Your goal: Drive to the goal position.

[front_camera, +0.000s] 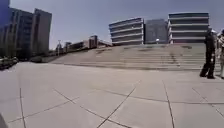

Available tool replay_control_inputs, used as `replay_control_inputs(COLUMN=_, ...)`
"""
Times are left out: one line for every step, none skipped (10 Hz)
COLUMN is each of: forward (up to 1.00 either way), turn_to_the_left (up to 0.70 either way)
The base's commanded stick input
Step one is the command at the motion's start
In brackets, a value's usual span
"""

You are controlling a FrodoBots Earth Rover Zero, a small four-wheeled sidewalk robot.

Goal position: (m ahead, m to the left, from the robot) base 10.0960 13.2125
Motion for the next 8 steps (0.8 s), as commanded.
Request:
replay_control_inputs(forward=1.00, turn_to_the_left=0.00)
replay_control_inputs(forward=1.00, turn_to_the_left=0.00)
replay_control_inputs(forward=1.00, turn_to_the_left=0.00)
replay_control_inputs(forward=1.00, turn_to_the_left=0.00)
replay_control_inputs(forward=1.00, turn_to_the_left=0.00)
replay_control_inputs(forward=1.00, turn_to_the_left=0.00)
replay_control_inputs(forward=1.00, turn_to_the_left=0.00)
replay_control_inputs(forward=1.00, turn_to_the_left=0.00)
